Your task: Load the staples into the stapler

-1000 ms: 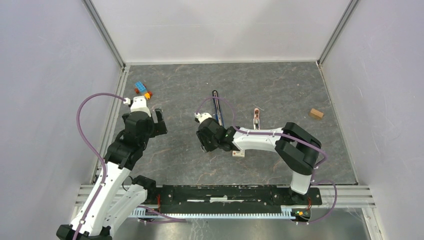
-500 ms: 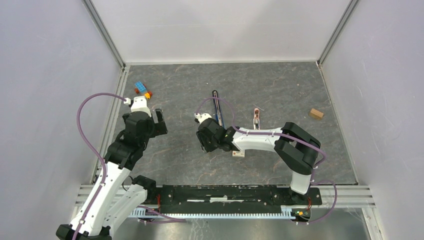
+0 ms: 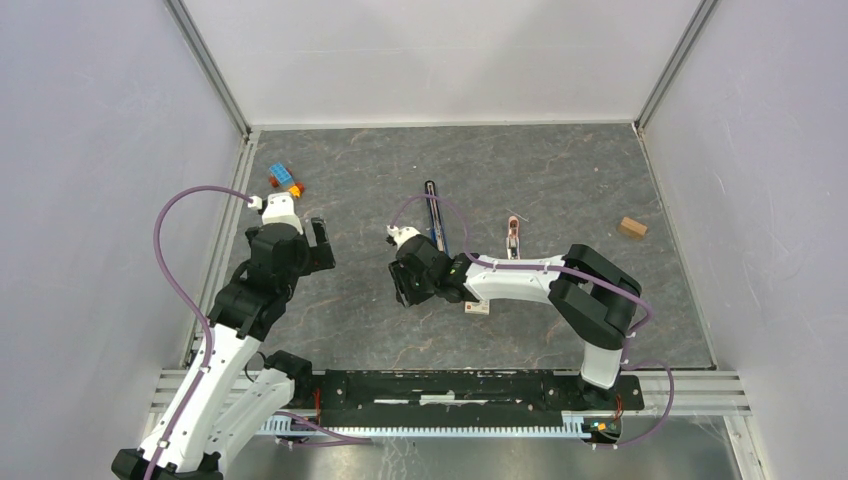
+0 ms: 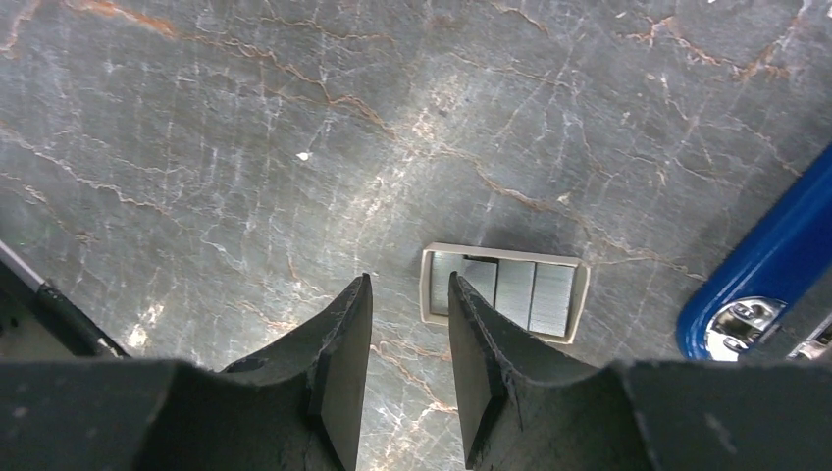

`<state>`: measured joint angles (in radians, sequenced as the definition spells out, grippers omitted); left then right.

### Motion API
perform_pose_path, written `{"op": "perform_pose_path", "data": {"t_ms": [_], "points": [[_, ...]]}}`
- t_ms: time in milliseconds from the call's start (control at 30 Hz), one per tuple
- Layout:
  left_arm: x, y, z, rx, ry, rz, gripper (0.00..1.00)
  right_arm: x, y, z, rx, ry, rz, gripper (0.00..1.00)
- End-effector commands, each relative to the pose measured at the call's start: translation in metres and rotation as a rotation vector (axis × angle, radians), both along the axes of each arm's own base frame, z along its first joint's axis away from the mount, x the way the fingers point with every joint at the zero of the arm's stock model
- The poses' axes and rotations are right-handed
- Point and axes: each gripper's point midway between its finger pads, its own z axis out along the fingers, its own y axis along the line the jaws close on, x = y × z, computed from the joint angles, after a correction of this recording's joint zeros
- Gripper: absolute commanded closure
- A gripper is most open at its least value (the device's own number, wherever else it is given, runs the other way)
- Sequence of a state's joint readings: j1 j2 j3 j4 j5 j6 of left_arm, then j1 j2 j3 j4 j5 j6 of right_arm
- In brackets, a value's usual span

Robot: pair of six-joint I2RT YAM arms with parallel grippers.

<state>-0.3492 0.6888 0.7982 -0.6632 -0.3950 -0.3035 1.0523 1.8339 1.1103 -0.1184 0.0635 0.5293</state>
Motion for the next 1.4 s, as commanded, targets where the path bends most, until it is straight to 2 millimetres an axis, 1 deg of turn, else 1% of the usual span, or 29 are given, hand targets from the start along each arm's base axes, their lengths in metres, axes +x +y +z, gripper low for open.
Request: {"op": "perform_pose_path", "data": {"t_ms": [0, 100, 233, 333, 467, 667, 933, 1067, 1233, 1367], "points": [[0.002, 0.004, 0.014, 0.002, -0.042, 0.021, 0.0, -0.004, 0.015, 0.009, 0.072, 0.009, 0.016, 0.6], [0.002, 0.004, 0.014, 0.004, -0.041, 0.021, 0.0, 0.003, 0.009, 0.013, 0.048, -0.031, 0.001, 0.6], [0.002, 0.004, 0.014, 0.005, -0.041, 0.022, 0.0, 0.017, -0.002, 0.021, -0.033, -0.105, -0.017, 0.61], [0.002, 0.004, 0.014, 0.005, -0.039, 0.022, 0.0, 0.023, -0.008, 0.025, -0.083, -0.15, -0.03, 0.56], [0.002, 0.003, 0.014, 0.005, -0.036, 0.02, 0.0, 0.026, -0.009, 0.028, -0.145, -0.201, -0.021, 0.49], [0.002, 0.003, 0.014, 0.004, -0.038, 0.019, 0.0, 0.025, -0.004, 0.027, -0.195, -0.229, -0.003, 0.47], [0.002, 0.003, 0.013, 0.006, -0.034, 0.017, 0.0, 0.023, -0.006, 0.021, -0.237, -0.236, 0.007, 0.52], [0.002, 0.003, 0.013, 0.006, -0.036, 0.017, 0.0, 0.022, -0.009, 0.017, -0.256, -0.235, 0.006, 0.55], [0.002, 0.002, 0.013, 0.005, -0.036, 0.013, 0.0, 0.023, -0.01, 0.013, -0.264, -0.234, 0.004, 0.56], [0.002, 0.002, 0.013, 0.005, -0.034, 0.013, 0.0, 0.023, -0.009, 0.011, -0.267, -0.23, 0.006, 0.54]]}}
